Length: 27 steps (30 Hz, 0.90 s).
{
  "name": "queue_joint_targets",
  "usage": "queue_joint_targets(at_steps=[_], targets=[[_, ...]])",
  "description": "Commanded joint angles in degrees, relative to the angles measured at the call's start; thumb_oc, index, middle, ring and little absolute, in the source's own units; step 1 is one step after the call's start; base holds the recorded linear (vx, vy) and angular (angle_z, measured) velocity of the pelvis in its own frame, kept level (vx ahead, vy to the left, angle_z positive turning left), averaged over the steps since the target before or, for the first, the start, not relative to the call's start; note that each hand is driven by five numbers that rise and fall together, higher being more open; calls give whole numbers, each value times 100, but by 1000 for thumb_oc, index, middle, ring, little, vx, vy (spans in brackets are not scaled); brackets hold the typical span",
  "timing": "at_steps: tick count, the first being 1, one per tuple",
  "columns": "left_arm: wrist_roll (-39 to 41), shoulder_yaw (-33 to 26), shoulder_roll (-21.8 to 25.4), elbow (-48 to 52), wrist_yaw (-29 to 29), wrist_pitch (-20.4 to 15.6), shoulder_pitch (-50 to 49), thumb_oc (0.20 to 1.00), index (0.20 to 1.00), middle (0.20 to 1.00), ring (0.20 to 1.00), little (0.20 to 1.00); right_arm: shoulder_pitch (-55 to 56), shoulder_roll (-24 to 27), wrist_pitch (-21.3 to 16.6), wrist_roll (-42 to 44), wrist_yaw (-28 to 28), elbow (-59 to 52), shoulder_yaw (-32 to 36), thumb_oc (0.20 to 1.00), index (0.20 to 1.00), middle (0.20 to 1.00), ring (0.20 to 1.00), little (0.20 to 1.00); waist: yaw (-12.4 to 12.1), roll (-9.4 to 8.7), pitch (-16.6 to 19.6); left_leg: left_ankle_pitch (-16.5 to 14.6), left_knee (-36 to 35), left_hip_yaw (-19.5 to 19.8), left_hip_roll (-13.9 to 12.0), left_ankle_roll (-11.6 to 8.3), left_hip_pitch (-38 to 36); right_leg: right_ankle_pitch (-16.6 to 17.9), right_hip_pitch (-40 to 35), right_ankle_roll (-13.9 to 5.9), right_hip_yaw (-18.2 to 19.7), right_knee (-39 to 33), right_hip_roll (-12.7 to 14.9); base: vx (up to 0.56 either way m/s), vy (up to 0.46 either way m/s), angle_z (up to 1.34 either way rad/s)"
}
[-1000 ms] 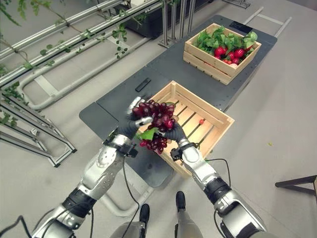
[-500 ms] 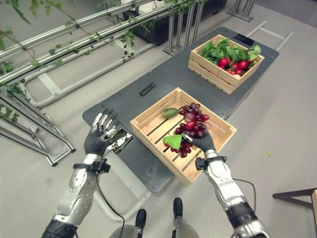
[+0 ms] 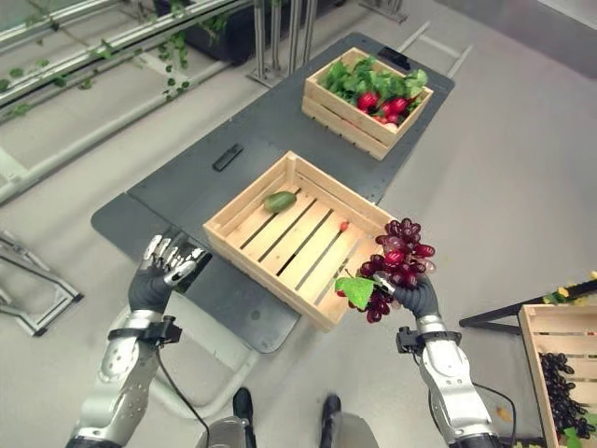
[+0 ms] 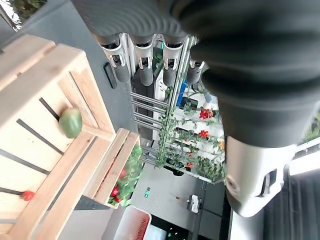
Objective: Pick up the fruits from the basket on one side to the basket on the other side
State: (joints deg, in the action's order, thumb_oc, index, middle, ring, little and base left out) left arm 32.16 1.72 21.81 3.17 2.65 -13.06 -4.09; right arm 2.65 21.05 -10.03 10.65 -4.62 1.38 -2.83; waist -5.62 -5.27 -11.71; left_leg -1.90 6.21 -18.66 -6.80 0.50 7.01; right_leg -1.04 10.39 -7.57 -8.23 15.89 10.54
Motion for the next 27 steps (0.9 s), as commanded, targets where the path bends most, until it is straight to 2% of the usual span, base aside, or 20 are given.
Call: queue_joint_targets(at_steps=[1, 2, 3, 4, 5, 9, 10, 11, 12, 13, 14, 16, 17, 18, 19, 20, 22, 23, 24, 27], targets=[[-177, -72, -79, 173, -40, -287, -2, 1000, 1000, 1000, 1000, 1000, -190, 111, -514, -84, -106, -547, 558, 200, 200, 200, 200, 200, 37, 114, 421, 390, -447, 399, 241, -156, 618, -601, -494, -211, 317, -304, -258, -159, -124, -80], [-176, -105, -93, 211, -23, -296, -7, 1000, 1000, 1000, 1000, 1000, -192, 118, -510, -86, -110, -605, 562, 200, 200, 200, 200, 200, -3, 120, 419, 396, -409, 255, 170, -184, 655, -612, -577, -217, 141, -398, -189, -159, -124, -90], [-176, -107, -93, 213, -23, -295, -5, 1000, 1000, 1000, 1000, 1000, -193, 118, -506, -87, -110, -611, 563, 200, 200, 200, 200, 200, -18, 132, 421, 418, -404, 244, 145, -186, 673, -573, -566, -208, 152, -424, -212, -184, -140, -104], [-165, -152, -105, 261, -18, -313, -32, 1000, 1000, 1000, 1000, 1000, -244, 127, -504, -81, -104, -627, 534, 200, 200, 200, 200, 200, -27, 128, 398, 449, -410, 27, 53, -263, 661, -596, -711, -222, -119, -781, -129, -168, -177, -134], [-100, -116, -154, 263, -51, -303, -55, 1000, 1000, 1000, 1000, 1000, -242, 161, -497, -102, -119, -663, 510, 200, 200, 200, 200, 200, 5, 142, 367, 565, -375, -122, -67, -329, 653, -615, -653, -134, -166, -886, -171, -156, -177, -135], [41, -50, -325, 238, -160, -297, -105, 1000, 1000, 1000, 1000, 1000, -174, 351, -448, -203, -15, -735, 581, 200, 200, 200, 200, 200, 134, 257, 334, 749, -458, -137, -205, -426, 552, -704, -662, -19, 23, -955, -331, -106, -188, -89], [148, 52, -398, 220, -218, -290, -72, 1000, 1000, 1000, 1000, 1000, -179, 497, -426, -222, 9, -767, 589, 200, 200, 200, 200, 200, 206, 389, 259, 968, -529, 14, -204, -544, 622, -677, -615, 76, 203, -1132, -464, -147, -89, -66], [150, 50, -403, 217, -221, -291, -65, 1000, 1000, 1000, 1000, 1000, -183, 503, -424, -221, 10, -769, 591, 200, 200, 200, 200, 200, 194, 409, 266, 997, -531, 9, -232, -545, 647, -633, -595, 88, 211, -1154, -492, -178, -154, -66], [163, 99, -437, 213, -208, -292, -47, 1000, 1000, 1000, 1000, 1000, -208, 550, -422, -235, 14, -740, 575, 200, 200, 200, 200, 200, 193, 418, 215, 1016, -556, 256, -161, -594, 664, -654, -591, 133, 261, -1189, -547, -132, -277, -54], [210, 144, -494, 206, -235, -293, 19, 1000, 1000, 1000, 1000, 1000, -307, 663, -452, -232, 12, -717, 558, 200, 200, 200, 200, 200, 156, 389, 101, 916, -563, 1032, 53, -660, 712, -626, -516, 241, 392, -1214, -747, -131, -274, -49], [211, 142, -496, 204, -236, -294, 27, 1000, 1000, 1000, 1000, 1000, -315, 665, -453, -231, 12, -715, 560, 200, 200, 200, 200, 200, 156, 402, 101, 938, -560, 1038, 39, -660, 735, -595, -502, 246, 388, -1226, -763, -126, -319, -74], [200, 181, -508, 221, -241, -293, 68, 1000, 1000, 1000, 1000, 1000, -406, 708, -494, -225, -4, -645, 519, 200, 200, 200, 200, 200, 87, 285, 0, 668, -263, 1915, 237, -646, 780, -556, -451, 300, 616, -1190, -913, -46, -255, -66], [199, 213, -506, 222, -270, -287, 125, 1000, 1000, 1000, 1000, 1000, -453, 731, -508, -185, 8, -624, 519, 200, 200, 200, 200, 200, 77, 242, -5, 607, -142, 2184, 292, -657, 871, -496, -431, 321, 738, -1230, -974, -9, -302, -75], [209, 238, -521, 233, -309, -285, 127, 1000, 1000, 1000, 1000, 1000, -485, 723, -526, -91, 71, -601, 503, 200, 200, 200, 200, 200, 111, 193, 37, 400, -20, 2434, 533, -553, 822, -406, -430, 357, 951, -1320, -1083, -3, -198, -87], [210, 238, -522, 230, -311, -287, 126, 1000, 1000, 1000, 1000, 1000, -483, 724, -525, -89, 73, -602, 502, 200, 200, 200, 200, 200, 105, 193, 34, 384, -8, 2427, 534, -547, 817, -405, -443, 355, 958, -1331, -1082, 35, -139, -131], [214, 266, -541, 218, -351, -285, 122, 1000, 1000, 1000, 1000, 1000, -471, 722, -533, -65, 108, -607, 522, 200, 200, 200, 200, 200, 123, 190, 69, 309, -7, 2449, 721, -459, 777, -346, -472, 370, 1057, -1422, -1121, 40, -43, -95], [221, 311, -586, 237, -397, -263, 127, 1000, 1000, 1000, 1000, 1000, -471, 673, -545, 13, 184, -544, 490, 200, 200, 200, 200, 200, 156, 201, 199, 96, 33, 2498, 1470, -81, 738, -174, -456, 412, 1323, -1599, -1307, 47, -82, -53], [221, 310, -588, 235, -398, -264, 126, 1000, 1000, 1000, 1000, 1000, -470, 675, -545, 13, 184, -543, 487, 200, 200, 200, 200, 200, 146, 202, 202, 80, 37, 2486, 1469, -71, 733, -179, -462, 410, 1337, -1603, -1307, 99, -26, -69], [130, 333, -560, 223, -378, -230, 162, 1000, 1000, 1000, 1000, 1000, -452, 591, -561, 60, 164, -506, 513, 200, 200, 200, 200, 200, 234, 287, 308, 127, -103, 2325, 1476, 31, 641, -177, -465, 417, 1449, -1591, -1455, 83, 22, -83], [119, 320, -511, 198, -359, -237, 128, 1000, 1000, 1000, 1000, 1000, -377, 446, -558, 111, 176, -536, 551, 200, 200, 200, 200, 200, 348, 233, 358, 21, -32, 2266, 1324, -4, 543, -309, -451, 428, 1519, -1410, -1474, 83, 51, -61]])
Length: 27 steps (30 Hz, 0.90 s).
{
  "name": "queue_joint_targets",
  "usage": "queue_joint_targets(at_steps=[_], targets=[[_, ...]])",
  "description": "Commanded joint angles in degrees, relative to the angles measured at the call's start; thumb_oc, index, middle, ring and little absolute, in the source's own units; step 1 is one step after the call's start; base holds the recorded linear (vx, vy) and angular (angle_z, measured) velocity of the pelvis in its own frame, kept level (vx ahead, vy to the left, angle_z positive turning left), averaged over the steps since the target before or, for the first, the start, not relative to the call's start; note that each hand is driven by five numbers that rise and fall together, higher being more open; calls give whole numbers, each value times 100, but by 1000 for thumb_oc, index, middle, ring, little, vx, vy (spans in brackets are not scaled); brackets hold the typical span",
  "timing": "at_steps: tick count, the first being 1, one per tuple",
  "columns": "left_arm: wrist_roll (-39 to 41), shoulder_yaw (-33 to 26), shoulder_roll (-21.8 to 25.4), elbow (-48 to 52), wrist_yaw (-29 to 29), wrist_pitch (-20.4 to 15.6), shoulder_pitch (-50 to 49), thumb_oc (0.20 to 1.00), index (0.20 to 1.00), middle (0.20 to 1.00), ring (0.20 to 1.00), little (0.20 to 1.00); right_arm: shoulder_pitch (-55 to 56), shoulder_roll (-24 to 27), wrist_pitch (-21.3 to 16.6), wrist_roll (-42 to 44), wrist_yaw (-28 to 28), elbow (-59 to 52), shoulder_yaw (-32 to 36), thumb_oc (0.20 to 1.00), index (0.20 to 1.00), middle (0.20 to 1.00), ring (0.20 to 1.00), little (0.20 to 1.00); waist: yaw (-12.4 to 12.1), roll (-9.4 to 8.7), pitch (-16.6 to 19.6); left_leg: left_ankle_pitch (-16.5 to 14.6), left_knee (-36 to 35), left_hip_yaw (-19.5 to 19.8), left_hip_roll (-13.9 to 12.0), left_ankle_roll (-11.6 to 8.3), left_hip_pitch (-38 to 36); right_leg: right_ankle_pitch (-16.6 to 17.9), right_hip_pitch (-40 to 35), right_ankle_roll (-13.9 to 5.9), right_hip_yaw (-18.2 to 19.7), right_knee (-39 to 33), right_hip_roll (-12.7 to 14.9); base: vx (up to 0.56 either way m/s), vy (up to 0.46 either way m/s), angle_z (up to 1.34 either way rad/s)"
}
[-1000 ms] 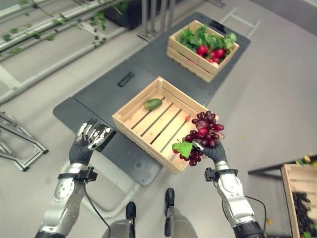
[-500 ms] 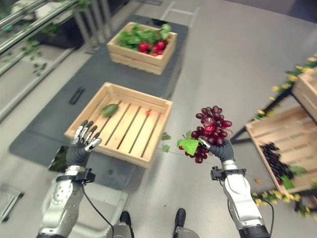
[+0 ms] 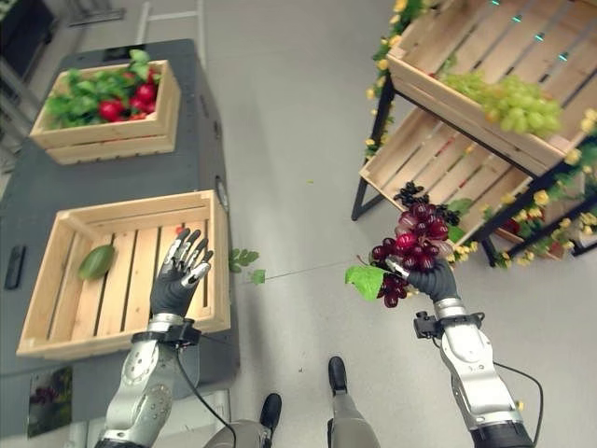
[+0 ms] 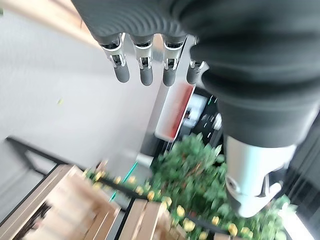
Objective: Pick up the fruits from the basket on one side to the basket on the other side
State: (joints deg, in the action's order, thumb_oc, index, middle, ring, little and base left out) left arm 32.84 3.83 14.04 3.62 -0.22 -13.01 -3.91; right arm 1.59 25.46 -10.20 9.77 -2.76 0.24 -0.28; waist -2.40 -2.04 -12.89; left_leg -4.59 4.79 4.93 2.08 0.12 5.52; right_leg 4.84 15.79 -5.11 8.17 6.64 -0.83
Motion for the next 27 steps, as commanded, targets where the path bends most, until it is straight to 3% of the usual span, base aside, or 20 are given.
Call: queue_joint_targets(at_steps=[1, 3, 4, 5, 6, 7, 8, 9, 10, 11, 16, 20, 21, 27], targets=[[30, 135, 374, 193, -47, -223, 185, 1000, 1000, 1000, 1000, 1000, -279, -78, -541, 205, -29, -448, 312, 200, 200, 200, 200, 200, 105, -211, 447, 296, 73, -124, 297, 17, 602, -946, -771, 103, -199, 14, -412, -2, -8, -33], [0, 119, 407, 194, -26, -221, 185, 1000, 1000, 1000, 1000, 1000, -264, -146, -551, 237, -23, -483, 345, 200, 200, 200, 200, 200, 124, -273, 455, 219, 33, -168, 216, 36, 527, -1025, -593, -11, -210, 387, -488, 18, -11, -27], [-60, 131, 440, 171, 11, -231, 211, 1000, 1000, 1000, 1000, 1000, -257, -193, -533, 237, -38, -469, 375, 200, 200, 200, 200, 200, 237, -308, 401, 217, -68, -239, 117, 30, 398, -857, -294, -357, -267, 853, -531, 23, -13, -22], [-62, 129, 440, 167, 13, -234, 217, 1000, 1000, 1000, 1000, 1000, -263, -194, -532, 235, -39, -469, 374, 200, 200, 200, 200, 200, 235, -311, 400, 220, -73, -244, 119, 31, 401, -869, -270, -362, -265, 889, -531, -31, -11, -25], [-112, 132, 505, 167, 41, -234, 239, 1000, 1000, 1000, 1000, 1000, -310, -207, -517, 159, -59, -472, 357, 200, 200, 200, 200, 200, 318, -258, 358, 245, -147, -245, -13, 13, 354, -802, -46, -571, -244, 1044, -486, -54, 4, -24], [-112, 130, 505, 164, 40, -235, 241, 1000, 1000, 1000, 1000, 1000, -312, -208, -513, 156, -61, -475, 355, 200, 200, 200, 200, 200, 319, -260, 366, 244, -158, -247, -12, 14, 354, -815, -32, -573, -242, 1061, -485, -32, -9, -31], [-96, 91, 522, 176, 61, -243, 247, 1000, 1000, 1000, 1000, 1000, -321, -239, -506, 140, -69, -461, 340, 200, 200, 200, 200, 200, 299, -204, 363, 246, -253, -272, -125, -22, 285, -863, -20, -498, -422, 797, -120, 33, -54, -39], [-60, 78, 521, 151, 72, -233, 266, 1000, 1000, 1000, 1000, 1000, -378, -230, -474, 182, -69, -432, 340, 200, 200, 200, 200, 200, 202, -149, 373, 277, -413, -393, -291, -123, 200, -750, -28, -355, -947, 252, 488, 35, -54, -29], [-60, 80, 520, 147, 72, -235, 270, 1000, 1000, 1000, 1000, 1000, -380, -228, -475, 183, -69, -428, 341, 200, 200, 200, 200, 200, 203, -141, 372, 277, -426, -389, -297, -125, 187, -739, -52, -355, -955, 220, 483, 108, -39, -12], [-118, 185, 541, 97, 66, -216, 342, 1000, 1000, 1000, 1000, 1000, -406, -157, -459, 195, -83, -372, 385, 200, 200, 200, 200, 200, 263, -129, 371, 224, -463, -382, -218, -128, 85, -450, 43, -361, -781, -181, 663, 100, 4, -6], [-193, 277, 521, 80, -6, -177, 254, 1000, 1000, 1000, 1000, 1000, -552, 64, -380, 284, -70, -495, 472, 200, 200, 200, 200, 200, 346, -245, 505, 50, -444, -524, -55, -120, -98, -226, -68, -446, -614, -413, 724, 110, 29, -23], [-117, 426, 504, 38, -86, -89, 159, 1000, 1000, 1000, 1000, 1000, -951, 586, -281, 656, -96, -243, 494, 200, 200, 200, 200, 200, 344, -253, 678, 29, -569, -581, 1, -139, -203, -142, -242, -457, -544, -596, 664, 106, -28, -31], [-55, 527, 537, 52, -151, -30, 94, 1000, 1000, 1000, 1000, 1000, -1167, 974, -210, 761, -129, -120, 500, 200, 200, 200, 200, 200, 341, -257, 727, 9, -586, -595, -8, -158, -254, -148, -319, -439, -572, -653, 647, 58, -37, -10], [143, 904, 645, 144, -350, 107, -26, 1000, 1000, 1000, 1000, 1000, -1853, 1927, -127, 1184, -174, 518, 209, 200, 200, 200, 200, 200, 335, -171, 818, 18, -675, -640, -114, -261, -386, -201, -515, -386, -612, -818, 579, 77, -52, -5]])
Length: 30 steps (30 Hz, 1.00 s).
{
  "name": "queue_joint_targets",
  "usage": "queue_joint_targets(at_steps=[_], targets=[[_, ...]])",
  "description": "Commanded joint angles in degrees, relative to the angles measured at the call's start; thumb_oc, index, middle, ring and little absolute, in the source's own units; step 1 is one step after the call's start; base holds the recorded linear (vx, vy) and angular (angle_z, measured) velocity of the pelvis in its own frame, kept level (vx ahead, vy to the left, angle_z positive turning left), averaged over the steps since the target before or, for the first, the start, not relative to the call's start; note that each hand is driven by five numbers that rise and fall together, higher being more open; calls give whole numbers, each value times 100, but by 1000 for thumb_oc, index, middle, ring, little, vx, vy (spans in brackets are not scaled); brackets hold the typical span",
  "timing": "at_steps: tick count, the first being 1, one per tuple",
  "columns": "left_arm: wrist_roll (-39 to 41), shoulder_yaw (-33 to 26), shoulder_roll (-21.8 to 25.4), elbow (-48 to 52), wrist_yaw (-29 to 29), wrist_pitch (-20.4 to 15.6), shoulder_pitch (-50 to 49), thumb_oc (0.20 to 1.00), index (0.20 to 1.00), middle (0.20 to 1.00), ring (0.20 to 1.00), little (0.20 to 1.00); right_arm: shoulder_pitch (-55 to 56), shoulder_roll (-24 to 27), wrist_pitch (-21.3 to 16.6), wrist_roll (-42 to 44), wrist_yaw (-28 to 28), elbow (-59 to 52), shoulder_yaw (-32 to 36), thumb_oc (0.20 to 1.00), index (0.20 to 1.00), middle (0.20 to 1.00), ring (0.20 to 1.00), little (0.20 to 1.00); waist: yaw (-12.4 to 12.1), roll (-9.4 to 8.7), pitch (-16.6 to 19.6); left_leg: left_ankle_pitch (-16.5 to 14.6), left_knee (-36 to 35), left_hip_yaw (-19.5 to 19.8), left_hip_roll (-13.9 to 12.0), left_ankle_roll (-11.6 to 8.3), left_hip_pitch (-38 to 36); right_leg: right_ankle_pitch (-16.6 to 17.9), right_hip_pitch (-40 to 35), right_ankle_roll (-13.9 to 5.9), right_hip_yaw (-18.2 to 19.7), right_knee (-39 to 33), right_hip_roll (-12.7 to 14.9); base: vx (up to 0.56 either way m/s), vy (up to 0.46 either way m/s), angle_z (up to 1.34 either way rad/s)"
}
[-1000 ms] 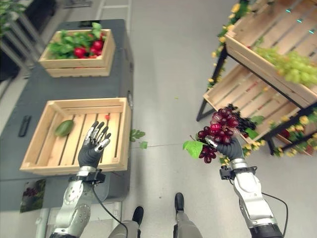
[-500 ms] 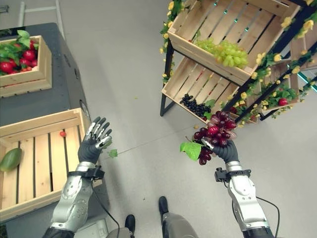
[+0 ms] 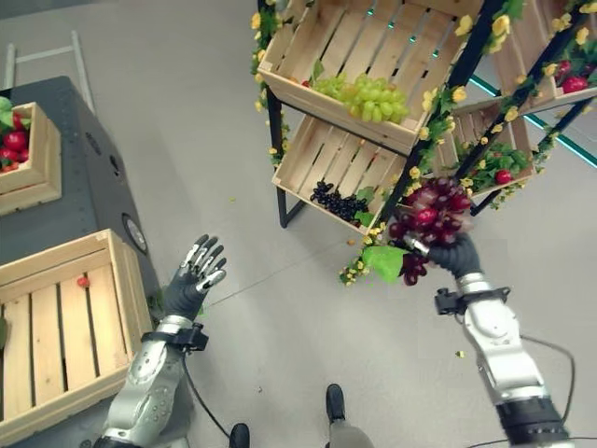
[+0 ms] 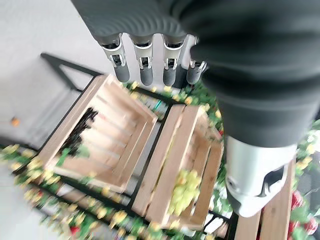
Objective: Pick up the fruits from the basket on one side to the basket on the other side
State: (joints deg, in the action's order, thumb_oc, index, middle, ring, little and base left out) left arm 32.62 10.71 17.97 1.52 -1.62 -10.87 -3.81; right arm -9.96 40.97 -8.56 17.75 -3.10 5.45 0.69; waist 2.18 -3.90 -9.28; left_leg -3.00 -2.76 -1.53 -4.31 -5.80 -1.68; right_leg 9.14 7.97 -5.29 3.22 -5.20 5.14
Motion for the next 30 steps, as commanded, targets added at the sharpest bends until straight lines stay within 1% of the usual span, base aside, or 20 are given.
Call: queue_joint_targets(at_steps=[1, 4, 5, 6, 8, 9, 10, 11, 13, 14, 15, 16, 17, 20, 23, 24, 25, 27, 30], targets=[[200, 276, 279, 368, -248, -90, -52, 1000, 1000, 1000, 1000, 1000, -829, 533, -278, 429, -135, 110, 36, 200, 200, 200, 200, 200, -125, 28, 464, -129, 63, -1, 500, 312, 322, -639, 244, -362, -126, 337, -32, 44, -71, 2], [299, 564, 363, 420, -328, -32, -2, 1000, 1000, 1000, 1000, 1000, -1353, 1003, -181, 515, -155, 584, -332, 200, 200, 200, 200, 200, -132, 64, 450, -71, 10, -3, 430, 239, 327, -672, 220, -330, -161, 283, -82, 29, -65, 3], [370, 704, 413, 459, -349, -24, 6, 1000, 1000, 1000, 1000, 1000, -1668, 1209, -146, 570, -202, 926, -553, 200, 200, 200, 200, 200, -165, 77, 456, -46, -3, -16, 398, 206, 331, -693, 193, -321, -195, 259, -105, 34, -51, 5], [372, 697, 404, 457, -348, -25, 9, 1000, 1000, 1000, 1000, 1000, -1710, 1217, -159, 579, -200, 958, -586, 200, 200, 200, 200, 200, -157, 86, 453, -46, -5, -18, 396, 204, 330, -692, 193, -320, -194, 259, -108, 38, -55, 6], [448, 811, 476, 487, -381, 0, 45, 1000, 1000, 1000, 1000, 1000, -2281, 1565, -110, 674, -197, 1471, -960, 200, 200, 200, 200, 200, -183, 104, 436, -11, -13, -23, 354, 149, 351, -718, 169, -296, -225, 223, -144, 23, -56, 3], [448, 806, 472, 486, -381, 0, 45, 1000, 1000, 1000, 1000, 1000, -2297, 1566, -113, 676, -197, 1479, -974, 200, 200, 200, 200, 200, -177, 108, 435, -11, -14, -22, 354, 149, 351, -718, 169, -296, -226, 223, -144, 23, -61, 4], [468, 869, 510, 481, -387, 6, 49, 1000, 1000, 1000, 1000, 1000, -2454, 1672, -69, 686, -196, 1658, -1082, 200, 200, 200, 200, 200, -200, 103, 432, 4, -14, -21, 338, 133, 357, -731, 166, -289, -239, 211, -155, 23, -57, 4], [492, 943, 568, 481, -393, 8, 83, 1000, 1000, 1000, 1000, 1000, -2923, 1906, 3, 673, -182, 2010, -1412, 200, 200, 200, 200, 200, -224, 107, 421, 31, -19, -13, 313, 99, 375, -739, 163, -276, -256, 197, -176, 23, -57, 0], [492, 920, 544, 479, -392, 7, 85, 1000, 1000, 1000, 1000, 1000, -3019, 1910, -12, 687, -177, 2061, -1497, 200, 200, 200, 200, 200, -201, 128, 413, 32, -21, -14, 311, 98, 375, -738, 163, -275, -255, 197, -178, 10, -44, -1], [518, 1023, 612, 505, -386, 31, 132, 1000, 1000, 1000, 1000, 1000, -3707, 2108, 89, 583, -200, 2432, -2007, 200, 200, 200, 200, 200, -242, 124, 385, 82, -30, -9, 277, 49, 411, -758, 154, -255, -291, 178, -199, 7, -53, -1], [518, 1010, 597, 503, -386, 30, 134, 1000, 1000, 1000, 1000, 1000, -3766, 2106, 83, 590, -199, 2458, -2058, 200, 200, 200, 200, 200, -227, 136, 380, 82, -30, -9, 277, 48, 412, -757, 155, -255, -291, 179, -199, 0, -76, -2], [550, 1075, 619, 481, -364, 46, 198, 1000, 1000, 1000, 1000, 1000, -4140, 2112, 106, 547, -233, 2496, -2330, 200, 200, 200, 200, 200, -238, 146, 350, 109, -27, -10, 264, 26, 454, -772, 178, -237, -307, 180, -219, -1, -37, 4], [559, 1085, 601, 464, -332, 43, 239, 1000, 1000, 1000, 1000, 1000, -4298, 2067, 115, 563, -241, 2450, -2438, 200, 200, 200, 200, 200, -228, 161, 339, 121, -33, -4, 258, 17, 467, -773, 185, -234, -319, 177, -227, 8, -49, 4], [569, 1147, 591, 456, -286, 46, 327, 1000, 1000, 1000, 1000, 1000, -4611, 1953, 106, 621, -281, 2344, -2635, 200, 200, 200, 200, 200, -228, 170, 326, 141, -43, 3, 252, 14, 497, -780, 192, -217, -330, 168, -245, 7, -12, 2], [587, 1320, 610, 455, -219, 41, 464, 1000, 1000, 1000, 1000, 1000, -5166, 1696, 93, 749, -344, 2405, -2967, 200, 200, 200, 200, 200, -284, 135, 284, 177, -59, 27, 256, 9, 548, -782, 218, -207, -347, 173, -255, 0, 0, 0], [587, 1307, 594, 451, -219, 39, 469, 1000, 1000, 1000, 1000, 1000, -5220, 1690, 87, 758, -343, 2432, -3013, 200, 200, 200, 200, 200, -270, 148, 277, 178, -60, 28, 257, 9, 549, -782, 219, -207, -348, 174, -255, 0, 0, 0], [602, 1409, 633, 465, -233, 50, 514, 1000, 1000, 1000, 1000, 1000, -5544, 1615, 106, 780, -357, 2607, -3223, 200, 200, 200, 200, 200, -307, 121, 261, 191, -68, 35, 253, 3, 568, -779, 237, -206, -363, 183, -252, -4, -6, 5], [597, 1436, 632, 469, -236, 51, 548, 1000, 1000, 1000, 1000, 1000, -5746, 1562, 117, 791, -370, 2754, -3359, 200, 200, 200, 200, 200, -307, 120, 253, 200, -82, 37, 254, 0, 579, -773, 242, -207, -373, 177, -252, -5, -4, 12], [614, 1557, 678, 488, -240, 69, 582, 1000, 1000, 1000, 1000, 1000, -6409, 1333, 183, 765, -438, 3403, -3734, 200, 200, 200, 200, 200, -372, 65, 191, 240, -129, 65, 256, -7, 633, -740, 299, -214, -401, 182, -237, -17, 4, 13]])
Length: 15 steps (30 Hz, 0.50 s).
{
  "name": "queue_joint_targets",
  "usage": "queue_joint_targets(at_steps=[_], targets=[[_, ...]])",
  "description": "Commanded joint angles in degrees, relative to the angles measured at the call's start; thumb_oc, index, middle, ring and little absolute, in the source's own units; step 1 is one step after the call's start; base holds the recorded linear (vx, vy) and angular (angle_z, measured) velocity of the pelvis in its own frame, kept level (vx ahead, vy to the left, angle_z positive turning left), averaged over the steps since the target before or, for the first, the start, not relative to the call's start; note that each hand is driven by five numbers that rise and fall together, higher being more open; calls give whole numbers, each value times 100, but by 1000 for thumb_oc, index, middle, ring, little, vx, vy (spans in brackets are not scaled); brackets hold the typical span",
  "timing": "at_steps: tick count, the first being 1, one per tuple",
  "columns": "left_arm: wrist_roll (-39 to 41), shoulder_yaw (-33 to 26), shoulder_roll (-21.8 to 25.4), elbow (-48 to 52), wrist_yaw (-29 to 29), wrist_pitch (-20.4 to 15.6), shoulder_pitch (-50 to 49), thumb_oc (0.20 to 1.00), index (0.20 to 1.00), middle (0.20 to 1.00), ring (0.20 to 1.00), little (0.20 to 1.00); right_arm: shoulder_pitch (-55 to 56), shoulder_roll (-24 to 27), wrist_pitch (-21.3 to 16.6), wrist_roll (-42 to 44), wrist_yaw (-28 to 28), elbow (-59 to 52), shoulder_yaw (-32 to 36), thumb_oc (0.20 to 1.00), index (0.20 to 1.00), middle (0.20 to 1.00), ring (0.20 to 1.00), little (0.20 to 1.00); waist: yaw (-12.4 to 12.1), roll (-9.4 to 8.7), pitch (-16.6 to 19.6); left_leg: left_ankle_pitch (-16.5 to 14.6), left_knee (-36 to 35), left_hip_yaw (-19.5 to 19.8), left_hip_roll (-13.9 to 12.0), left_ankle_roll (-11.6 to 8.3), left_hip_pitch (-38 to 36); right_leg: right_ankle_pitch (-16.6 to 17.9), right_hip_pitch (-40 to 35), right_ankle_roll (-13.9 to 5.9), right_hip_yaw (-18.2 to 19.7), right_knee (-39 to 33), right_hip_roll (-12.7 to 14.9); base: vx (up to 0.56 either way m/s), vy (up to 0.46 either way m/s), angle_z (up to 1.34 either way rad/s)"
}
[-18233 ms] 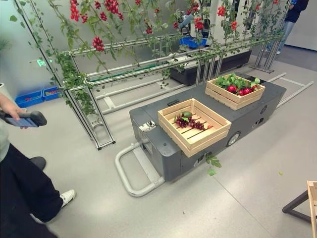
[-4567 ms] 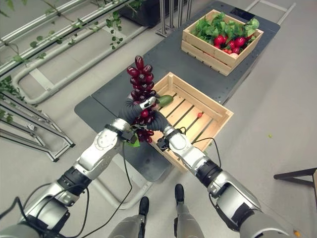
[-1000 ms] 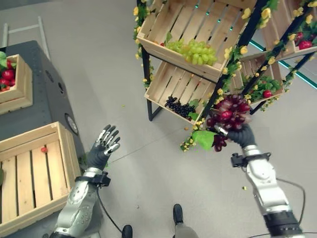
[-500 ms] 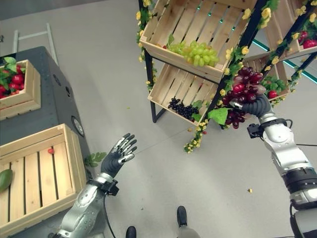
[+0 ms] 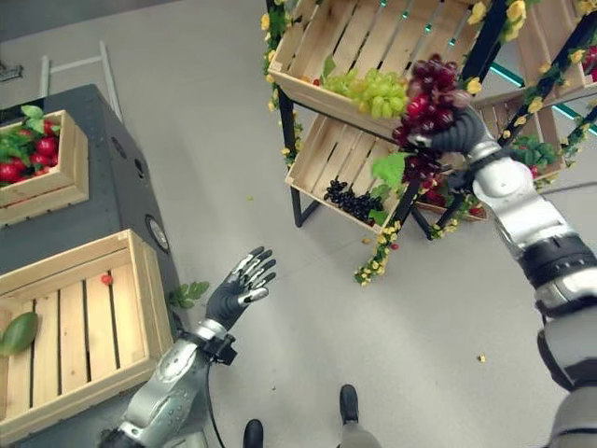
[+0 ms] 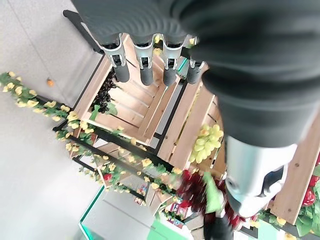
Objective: Pick up the fruits from the basket on one side to the basket on the other side
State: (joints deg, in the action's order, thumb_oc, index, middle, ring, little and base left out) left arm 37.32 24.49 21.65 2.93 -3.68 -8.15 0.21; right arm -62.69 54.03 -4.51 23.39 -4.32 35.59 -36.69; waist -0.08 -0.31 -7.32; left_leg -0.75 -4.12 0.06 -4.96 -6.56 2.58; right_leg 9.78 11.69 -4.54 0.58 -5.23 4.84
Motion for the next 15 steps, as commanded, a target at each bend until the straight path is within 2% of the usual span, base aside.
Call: queue_joint_targets(at_steps=[1, 8, 15], targets=[[150, 187, 316, 344, -25, -200, 201, 1000, 1000, 1000, 1000, 1000, -1283, -44, -197, 180, -335, 550, -77, 200, 200, 200, 200, 200, -160, -308, -25, 23, 2, -84, 320, 71, 228, -796, -60, -287, -142, 178, -203, -21, 9, 6], [162, 275, 296, 280, 59, -204, 312, 1000, 1000, 1000, 1000, 1000, -1921, -663, -175, 226, -502, 1326, -267, 200, 200, 200, 200, 200, -237, -424, -129, 14, 13, -28, 351, 106, 308, -766, -10, -303, -166, 193, -206, -9, 20, 5], [107, 159, 339, 289, 95, -223, 182, 1000, 1000, 1000, 1000, 1000, -1889, -685, -222, 261, -529, 1220, -202, 200, 200, 200, 200, 200, -304, -520, -198, -114, 124, 53, 461, 230, 318, -784, -28, -344, -154, 348, -127, 4, 70, 1]])
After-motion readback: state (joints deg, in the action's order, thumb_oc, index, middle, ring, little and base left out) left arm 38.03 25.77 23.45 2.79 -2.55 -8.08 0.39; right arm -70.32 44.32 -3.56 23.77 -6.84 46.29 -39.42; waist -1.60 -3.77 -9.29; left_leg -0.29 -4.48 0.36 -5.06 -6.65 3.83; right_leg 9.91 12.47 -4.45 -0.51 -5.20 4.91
